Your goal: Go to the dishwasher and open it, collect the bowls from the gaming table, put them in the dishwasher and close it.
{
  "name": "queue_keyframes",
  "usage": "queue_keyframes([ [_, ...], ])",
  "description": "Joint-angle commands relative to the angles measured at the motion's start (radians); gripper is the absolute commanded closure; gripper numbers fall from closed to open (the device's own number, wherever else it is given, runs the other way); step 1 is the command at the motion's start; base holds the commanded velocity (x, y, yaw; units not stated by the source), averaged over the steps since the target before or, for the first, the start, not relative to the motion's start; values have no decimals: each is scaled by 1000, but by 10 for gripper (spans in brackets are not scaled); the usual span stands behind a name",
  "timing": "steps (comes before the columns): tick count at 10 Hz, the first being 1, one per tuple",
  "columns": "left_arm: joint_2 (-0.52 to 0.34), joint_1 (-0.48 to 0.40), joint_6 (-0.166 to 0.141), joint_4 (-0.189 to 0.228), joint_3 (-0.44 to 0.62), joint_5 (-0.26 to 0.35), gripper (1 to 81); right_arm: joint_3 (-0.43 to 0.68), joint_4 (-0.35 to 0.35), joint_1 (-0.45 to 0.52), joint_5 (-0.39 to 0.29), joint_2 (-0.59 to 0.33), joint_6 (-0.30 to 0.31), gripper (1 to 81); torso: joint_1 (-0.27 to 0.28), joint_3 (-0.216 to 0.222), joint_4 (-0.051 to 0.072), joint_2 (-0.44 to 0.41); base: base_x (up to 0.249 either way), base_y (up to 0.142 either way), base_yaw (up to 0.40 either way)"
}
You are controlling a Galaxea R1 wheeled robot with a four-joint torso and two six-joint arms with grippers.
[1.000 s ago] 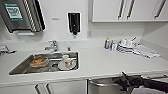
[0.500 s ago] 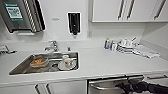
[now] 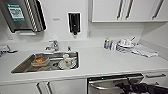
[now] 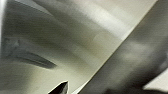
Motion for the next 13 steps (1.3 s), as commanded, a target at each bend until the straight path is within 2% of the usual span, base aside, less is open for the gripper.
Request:
queue_keyframes([
  [1,-40,-90,5,14,13,-4,10,-14,-50,-9,-300,-29,-34,10,0,0,0,0,-83,0,0],
  [12,-21,-84,5,16,13,-1,10,-63,-50,-64,-297,66,-34,10,-1,0,0,-1,-84,0,0],
  [13,-18,-78,5,26,16,-4,10,-73,-50,-72,-295,77,-34,10,-1,0,0,-1,-85,0,0],
])
